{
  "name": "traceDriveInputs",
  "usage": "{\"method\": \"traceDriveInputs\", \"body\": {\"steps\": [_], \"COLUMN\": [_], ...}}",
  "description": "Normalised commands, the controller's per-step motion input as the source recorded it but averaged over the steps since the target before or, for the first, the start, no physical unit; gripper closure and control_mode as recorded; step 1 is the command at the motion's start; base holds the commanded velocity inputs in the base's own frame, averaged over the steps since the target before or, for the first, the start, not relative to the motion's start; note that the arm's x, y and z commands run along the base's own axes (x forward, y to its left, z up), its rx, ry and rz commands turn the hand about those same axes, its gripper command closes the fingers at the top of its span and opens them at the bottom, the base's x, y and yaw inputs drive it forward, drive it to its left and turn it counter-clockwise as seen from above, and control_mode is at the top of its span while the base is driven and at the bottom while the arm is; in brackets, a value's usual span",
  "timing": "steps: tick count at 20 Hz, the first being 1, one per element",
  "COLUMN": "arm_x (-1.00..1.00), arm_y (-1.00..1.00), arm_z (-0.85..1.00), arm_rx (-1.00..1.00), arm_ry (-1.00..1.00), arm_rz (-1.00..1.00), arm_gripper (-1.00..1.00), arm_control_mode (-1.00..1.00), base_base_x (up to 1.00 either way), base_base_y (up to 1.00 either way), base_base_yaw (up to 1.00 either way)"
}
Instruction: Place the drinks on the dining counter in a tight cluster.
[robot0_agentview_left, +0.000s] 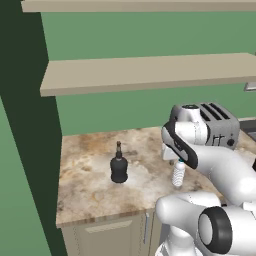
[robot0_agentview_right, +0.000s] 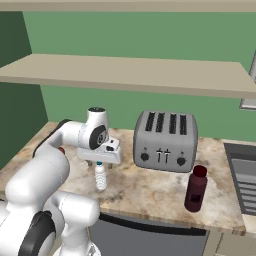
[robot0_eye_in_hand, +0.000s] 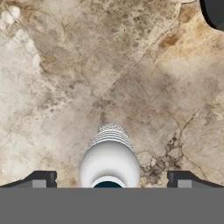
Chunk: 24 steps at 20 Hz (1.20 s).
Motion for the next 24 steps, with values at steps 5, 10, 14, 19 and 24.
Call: {"method": "traceDriveInputs", "body": {"steps": [5, 10, 14, 19, 24], "arm_x": [0.0, 0.0, 0.0, 0.0, 0.0], "arm_y": [0.0, 0.0, 0.0, 0.0, 0.0], "arm_z": [-0.01, -0.07, -0.15, -0.04, 0.0], "arm_rx": [0.0, 0.0, 0.0, 0.0, 0.0], "arm_ry": [0.0, 0.0, 0.0, 0.0, 0.0], "arm_rz": [0.0, 0.0, 0.0, 0.0, 0.0], "arm_gripper": [-1.0, -1.0, -1.0, -1.0, -1.0], "arm_control_mode": [-1.0, -1.0, -1.0, -1.0, -1.0], "base_base_x": [0.0, 0.0, 0.0, 0.0, 0.0], "base_base_y": [0.0, 0.0, 0.0, 0.0, 0.0], "base_base_yaw": [0.0, 0.0, 0.0, 0.0, 0.0]}}
